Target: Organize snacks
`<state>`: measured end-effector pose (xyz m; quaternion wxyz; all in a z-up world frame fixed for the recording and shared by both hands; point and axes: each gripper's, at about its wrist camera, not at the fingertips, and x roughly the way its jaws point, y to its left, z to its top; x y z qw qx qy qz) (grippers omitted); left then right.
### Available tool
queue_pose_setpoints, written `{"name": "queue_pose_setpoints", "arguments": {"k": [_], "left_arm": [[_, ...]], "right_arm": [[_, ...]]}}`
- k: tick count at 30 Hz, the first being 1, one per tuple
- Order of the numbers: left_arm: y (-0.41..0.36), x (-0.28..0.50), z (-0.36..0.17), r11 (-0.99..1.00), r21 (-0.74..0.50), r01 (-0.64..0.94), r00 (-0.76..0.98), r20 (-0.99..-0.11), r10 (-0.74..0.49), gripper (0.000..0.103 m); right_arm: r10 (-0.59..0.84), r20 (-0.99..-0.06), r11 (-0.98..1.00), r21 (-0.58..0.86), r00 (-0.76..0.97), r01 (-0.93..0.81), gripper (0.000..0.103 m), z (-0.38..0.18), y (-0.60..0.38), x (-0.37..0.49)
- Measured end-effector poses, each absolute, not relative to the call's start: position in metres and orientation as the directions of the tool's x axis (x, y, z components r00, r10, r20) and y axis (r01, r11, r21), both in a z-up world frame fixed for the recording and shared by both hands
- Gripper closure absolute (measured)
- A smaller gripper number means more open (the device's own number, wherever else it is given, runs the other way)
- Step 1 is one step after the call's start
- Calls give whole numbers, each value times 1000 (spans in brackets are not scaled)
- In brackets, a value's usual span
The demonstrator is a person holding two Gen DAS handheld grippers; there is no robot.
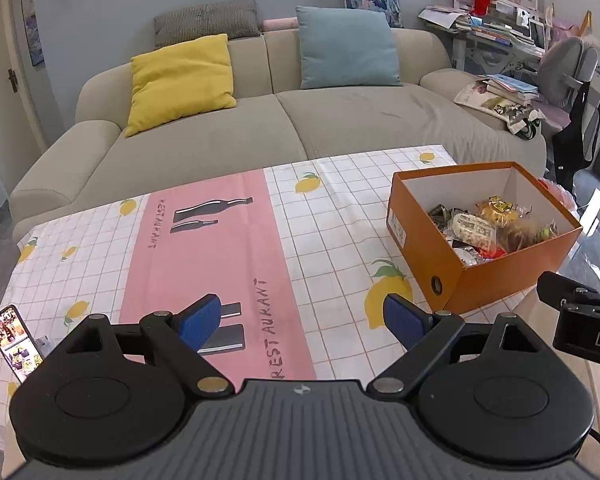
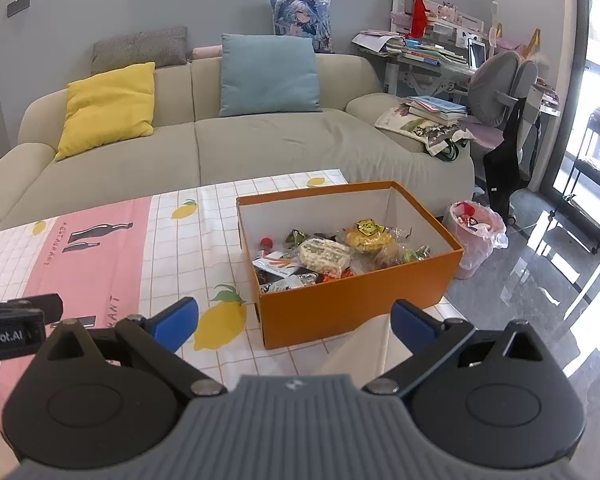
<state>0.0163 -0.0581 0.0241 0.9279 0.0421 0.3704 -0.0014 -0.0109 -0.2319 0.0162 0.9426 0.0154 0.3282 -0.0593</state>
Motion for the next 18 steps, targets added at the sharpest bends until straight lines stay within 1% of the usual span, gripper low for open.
{"name": "queue_pose_setpoints", "arguments": {"k": [18], "left_arm": [[-54, 18, 24, 997, 69, 27, 722, -691, 29, 0]], "right_arm": [[-99, -612, 994, -21, 785, 109, 3, 18, -229, -12]]}}
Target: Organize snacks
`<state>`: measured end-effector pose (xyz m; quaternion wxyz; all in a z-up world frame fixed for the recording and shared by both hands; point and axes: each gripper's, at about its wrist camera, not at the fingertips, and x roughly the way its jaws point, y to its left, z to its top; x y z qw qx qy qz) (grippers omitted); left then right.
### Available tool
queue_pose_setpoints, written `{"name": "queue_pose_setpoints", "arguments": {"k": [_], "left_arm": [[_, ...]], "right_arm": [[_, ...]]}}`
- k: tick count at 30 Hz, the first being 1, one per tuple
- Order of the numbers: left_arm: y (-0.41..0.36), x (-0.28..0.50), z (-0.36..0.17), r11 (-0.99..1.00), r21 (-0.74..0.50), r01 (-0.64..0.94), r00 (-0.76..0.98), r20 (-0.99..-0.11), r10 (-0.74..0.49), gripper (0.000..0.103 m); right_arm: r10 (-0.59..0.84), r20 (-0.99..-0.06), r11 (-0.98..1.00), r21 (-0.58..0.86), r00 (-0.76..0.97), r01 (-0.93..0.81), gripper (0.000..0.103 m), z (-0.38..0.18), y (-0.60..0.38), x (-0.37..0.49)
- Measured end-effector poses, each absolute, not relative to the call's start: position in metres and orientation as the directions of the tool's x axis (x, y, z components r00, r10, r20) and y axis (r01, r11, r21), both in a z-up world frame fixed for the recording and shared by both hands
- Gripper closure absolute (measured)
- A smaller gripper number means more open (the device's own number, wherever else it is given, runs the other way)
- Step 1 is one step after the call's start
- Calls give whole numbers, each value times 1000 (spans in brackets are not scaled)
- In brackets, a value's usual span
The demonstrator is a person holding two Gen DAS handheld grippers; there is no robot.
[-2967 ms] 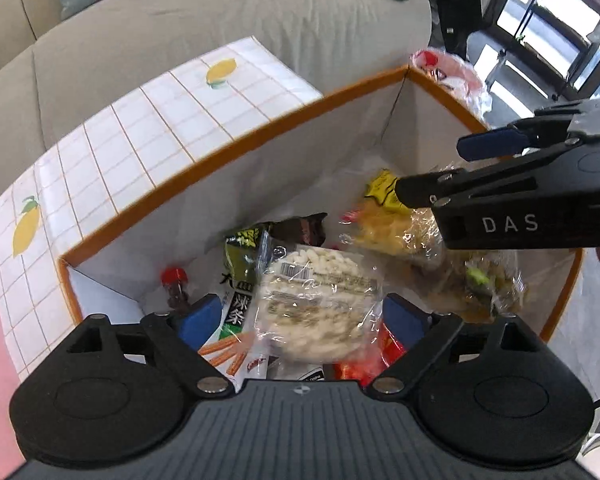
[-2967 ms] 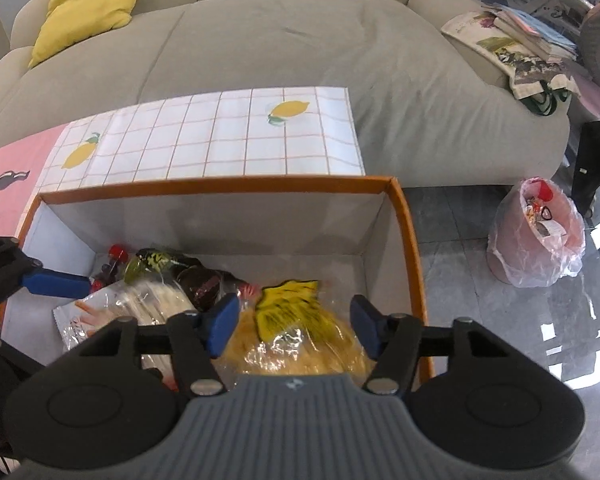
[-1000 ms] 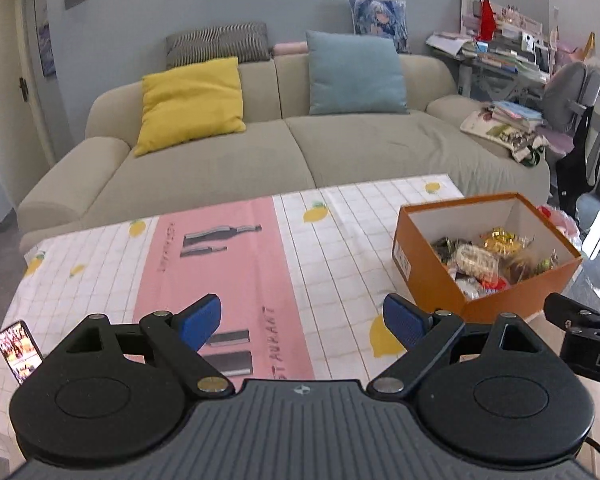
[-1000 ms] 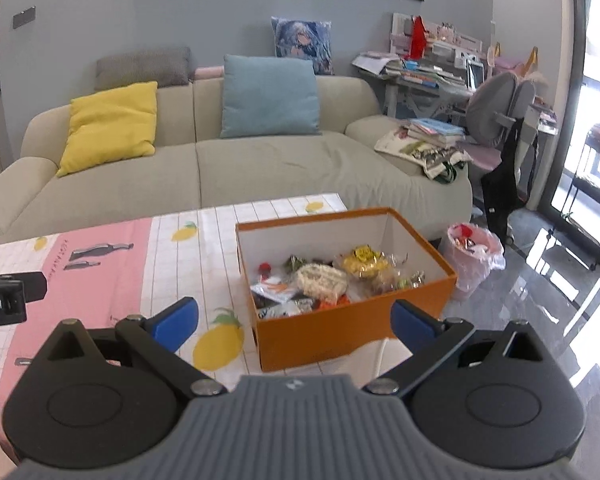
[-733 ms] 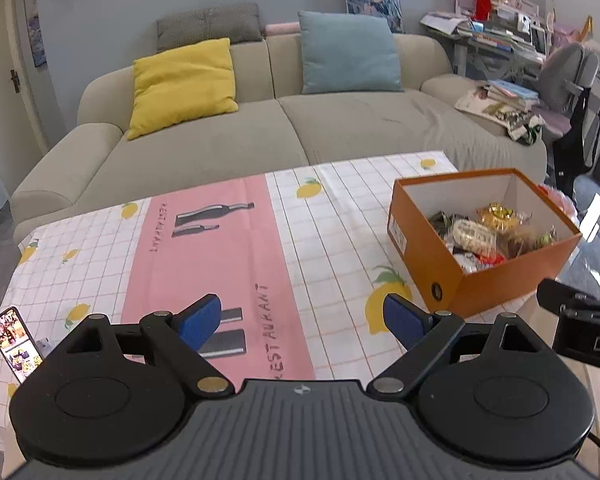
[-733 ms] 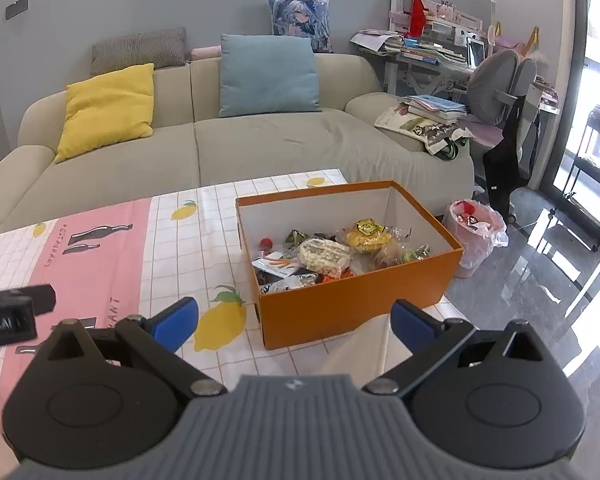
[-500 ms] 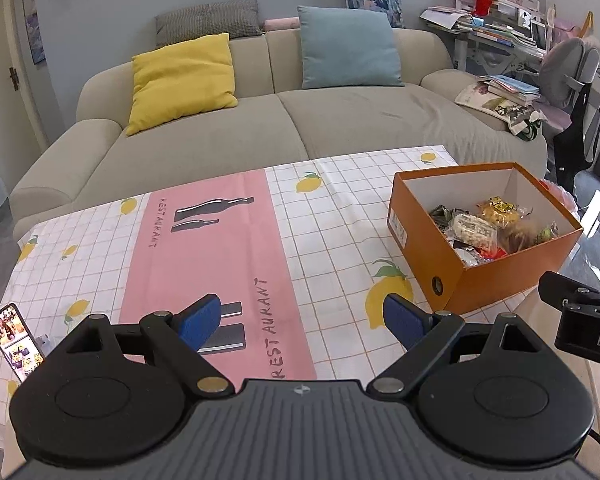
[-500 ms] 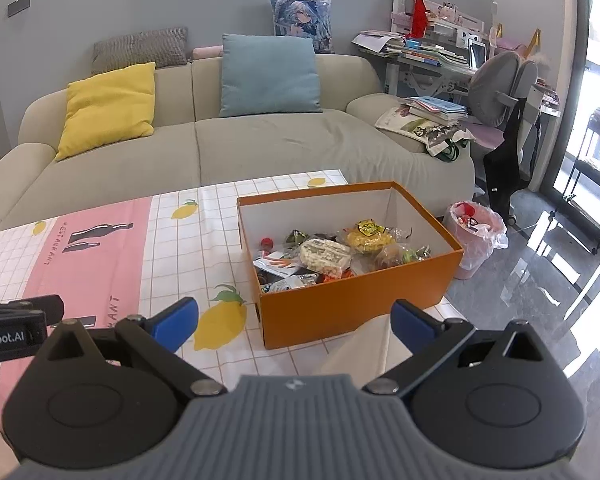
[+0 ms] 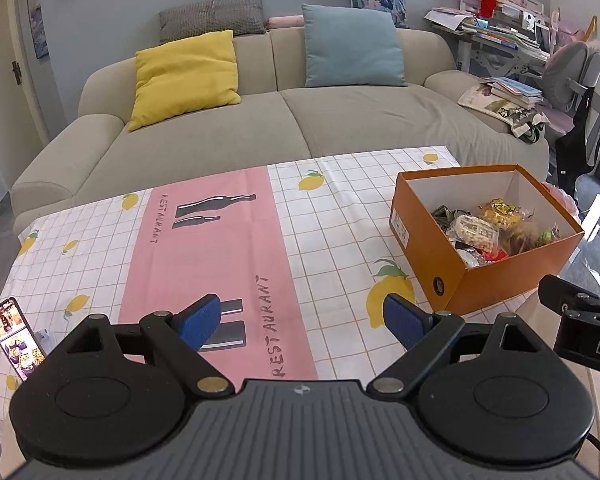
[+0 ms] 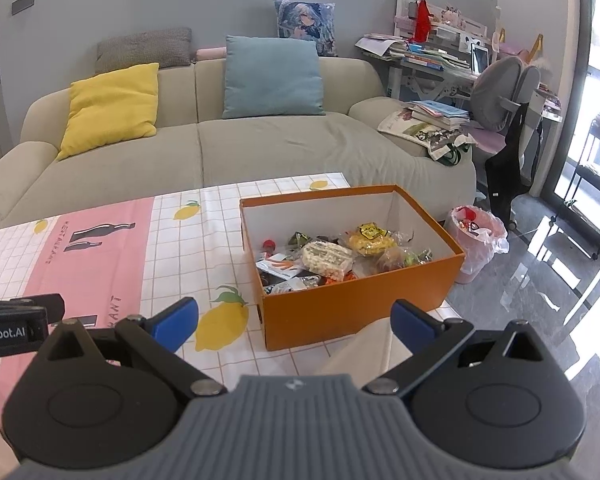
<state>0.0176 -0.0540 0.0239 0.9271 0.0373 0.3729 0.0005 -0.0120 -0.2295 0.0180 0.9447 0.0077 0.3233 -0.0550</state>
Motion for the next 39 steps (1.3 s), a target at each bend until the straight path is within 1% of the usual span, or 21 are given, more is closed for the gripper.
{"name": "queue_pose_setpoints", "arguments": {"k": [39], "left_arm": [[-55, 16, 29, 998, 62, 5, 722, -691, 39, 0]], "right_arm": [[-99, -600, 995, -37, 794, 96, 3, 20, -230, -13]]}}
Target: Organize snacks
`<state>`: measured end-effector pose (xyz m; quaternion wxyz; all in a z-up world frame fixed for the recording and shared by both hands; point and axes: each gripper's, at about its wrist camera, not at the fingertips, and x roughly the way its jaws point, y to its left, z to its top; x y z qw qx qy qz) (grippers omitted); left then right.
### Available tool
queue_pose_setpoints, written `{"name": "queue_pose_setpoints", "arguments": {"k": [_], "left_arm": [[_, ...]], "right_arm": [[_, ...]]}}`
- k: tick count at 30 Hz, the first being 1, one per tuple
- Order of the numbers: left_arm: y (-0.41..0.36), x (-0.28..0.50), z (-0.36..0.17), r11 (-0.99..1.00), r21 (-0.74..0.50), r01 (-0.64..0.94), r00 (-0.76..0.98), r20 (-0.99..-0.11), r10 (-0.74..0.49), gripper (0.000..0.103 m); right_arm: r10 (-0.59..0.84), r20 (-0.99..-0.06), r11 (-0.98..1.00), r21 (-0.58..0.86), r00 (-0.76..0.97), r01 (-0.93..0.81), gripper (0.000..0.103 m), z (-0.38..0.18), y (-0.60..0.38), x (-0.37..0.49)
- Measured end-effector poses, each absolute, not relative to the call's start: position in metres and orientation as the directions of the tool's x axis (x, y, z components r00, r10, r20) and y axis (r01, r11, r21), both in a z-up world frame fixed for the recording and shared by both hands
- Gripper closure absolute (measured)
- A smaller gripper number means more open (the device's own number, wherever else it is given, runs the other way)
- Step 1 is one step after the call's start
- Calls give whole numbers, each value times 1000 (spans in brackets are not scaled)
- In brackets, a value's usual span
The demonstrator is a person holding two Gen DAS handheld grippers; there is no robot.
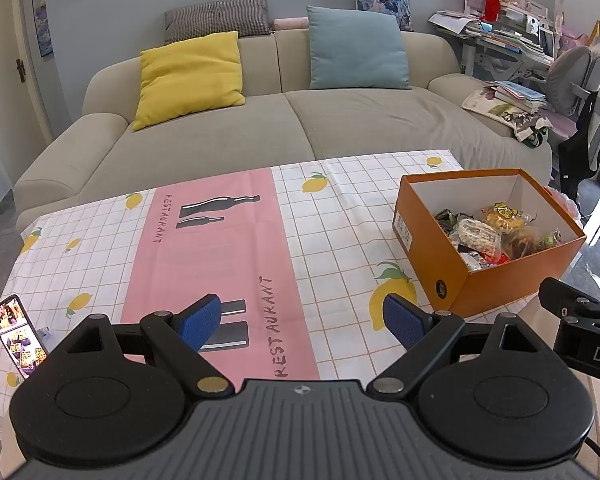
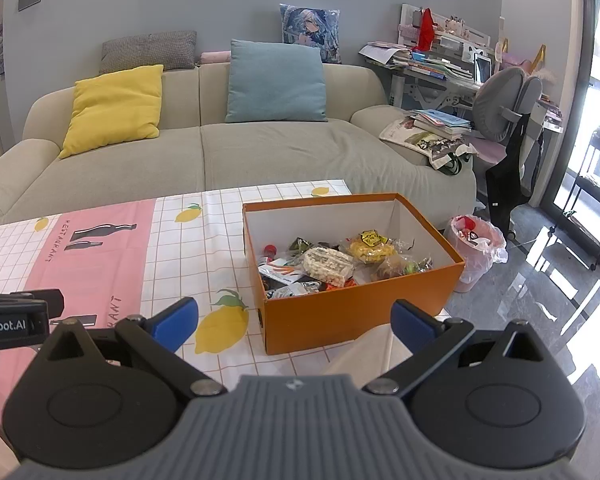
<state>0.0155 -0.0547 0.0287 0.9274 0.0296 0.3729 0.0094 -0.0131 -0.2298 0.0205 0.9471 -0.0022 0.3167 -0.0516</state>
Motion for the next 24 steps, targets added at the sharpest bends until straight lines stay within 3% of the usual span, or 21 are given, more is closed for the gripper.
{"name": "queue_pose_setpoints", "arguments": {"k": [24], "left_arm": [[-58, 12, 29, 998, 58, -3, 727, -686, 42, 0]], "right_arm": [[-91, -604, 996, -42, 792, 83, 3, 21, -230, -14]]}}
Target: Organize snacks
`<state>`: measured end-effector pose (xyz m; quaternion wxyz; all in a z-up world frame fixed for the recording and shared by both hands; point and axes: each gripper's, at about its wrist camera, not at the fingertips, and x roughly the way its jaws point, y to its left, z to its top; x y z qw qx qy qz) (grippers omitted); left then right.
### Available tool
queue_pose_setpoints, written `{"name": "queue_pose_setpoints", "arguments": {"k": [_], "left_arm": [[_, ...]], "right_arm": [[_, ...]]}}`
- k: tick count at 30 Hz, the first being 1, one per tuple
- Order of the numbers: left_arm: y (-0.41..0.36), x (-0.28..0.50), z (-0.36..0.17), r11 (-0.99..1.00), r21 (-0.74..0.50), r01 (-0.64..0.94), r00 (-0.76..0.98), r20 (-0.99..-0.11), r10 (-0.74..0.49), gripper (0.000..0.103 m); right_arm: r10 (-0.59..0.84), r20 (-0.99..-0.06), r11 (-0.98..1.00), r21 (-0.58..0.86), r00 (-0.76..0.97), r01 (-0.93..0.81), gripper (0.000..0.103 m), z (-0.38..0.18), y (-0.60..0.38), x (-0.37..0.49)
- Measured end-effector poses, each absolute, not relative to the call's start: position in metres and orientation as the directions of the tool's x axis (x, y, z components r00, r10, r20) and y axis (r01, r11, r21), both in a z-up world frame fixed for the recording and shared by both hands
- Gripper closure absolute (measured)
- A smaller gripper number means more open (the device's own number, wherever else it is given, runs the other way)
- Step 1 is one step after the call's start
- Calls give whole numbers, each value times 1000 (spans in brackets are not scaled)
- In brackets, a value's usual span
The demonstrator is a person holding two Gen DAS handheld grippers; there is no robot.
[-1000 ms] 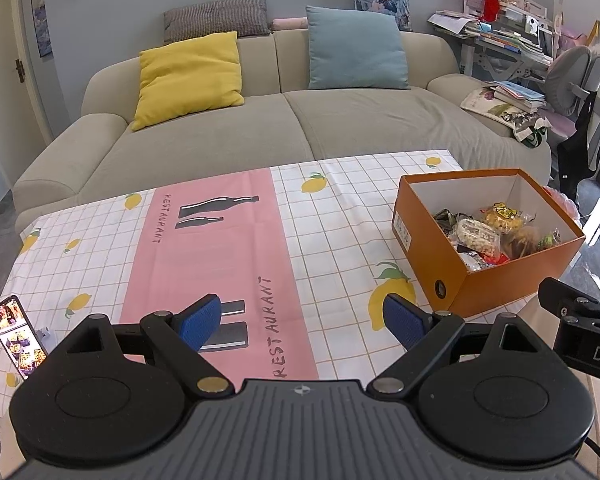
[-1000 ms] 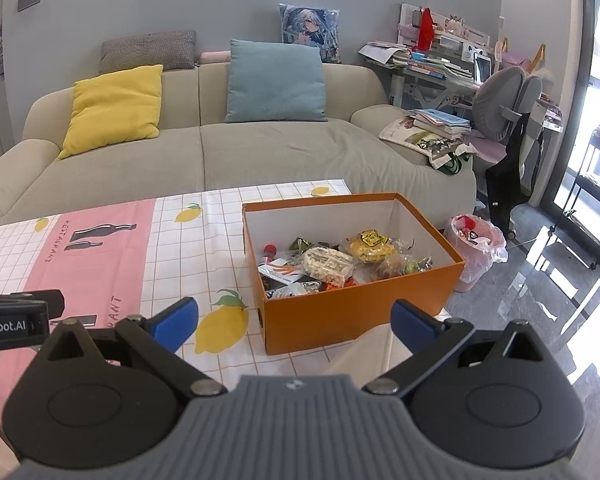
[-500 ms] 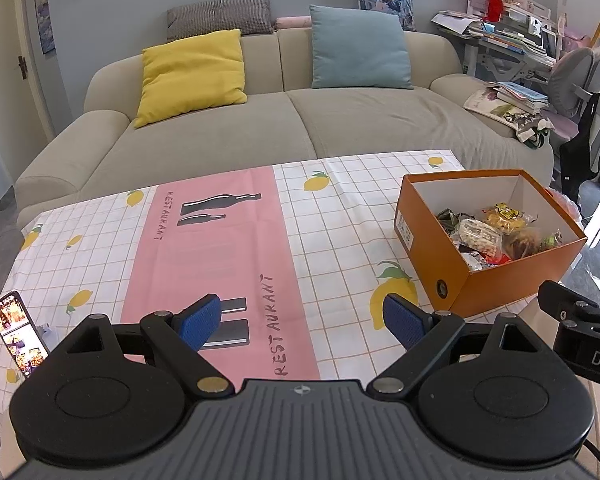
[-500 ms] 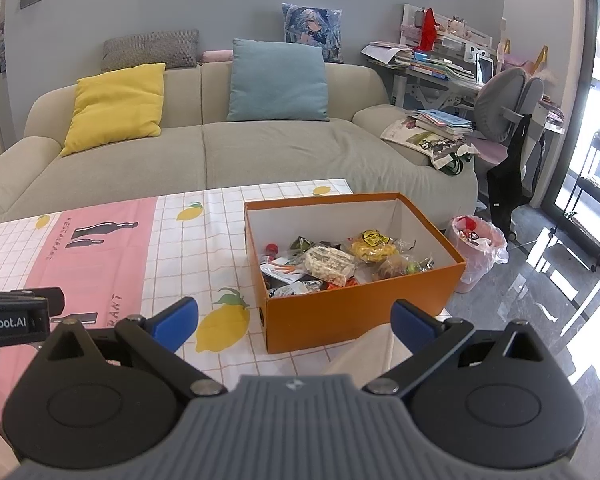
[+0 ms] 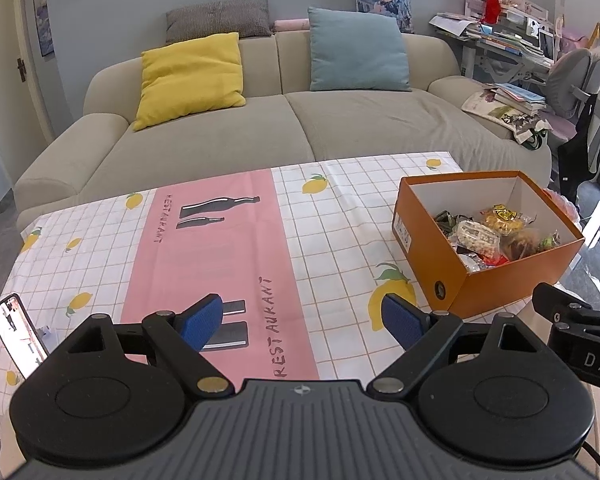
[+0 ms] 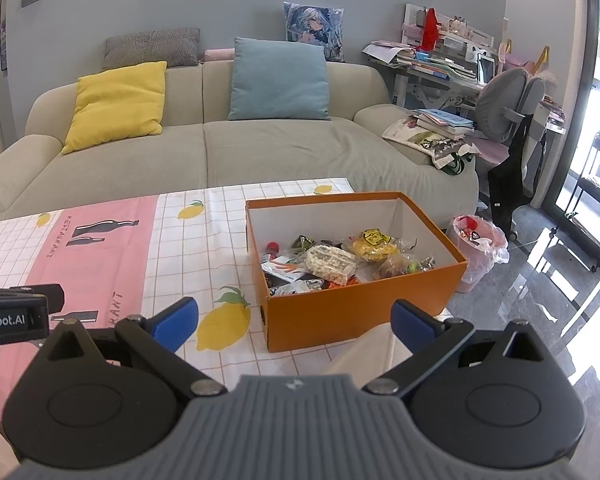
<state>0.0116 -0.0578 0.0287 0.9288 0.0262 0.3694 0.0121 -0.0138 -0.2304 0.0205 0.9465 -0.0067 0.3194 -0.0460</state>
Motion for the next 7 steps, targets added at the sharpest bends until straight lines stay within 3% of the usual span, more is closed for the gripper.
{"name": "queue_pose_setpoints", "arguments": {"k": [7], "left_arm": [[-61, 8, 30, 998, 57, -4, 738, -674, 41, 0]], "right_arm": [[-91, -604, 996, -42, 792, 82, 3, 20, -230, -14]]}}
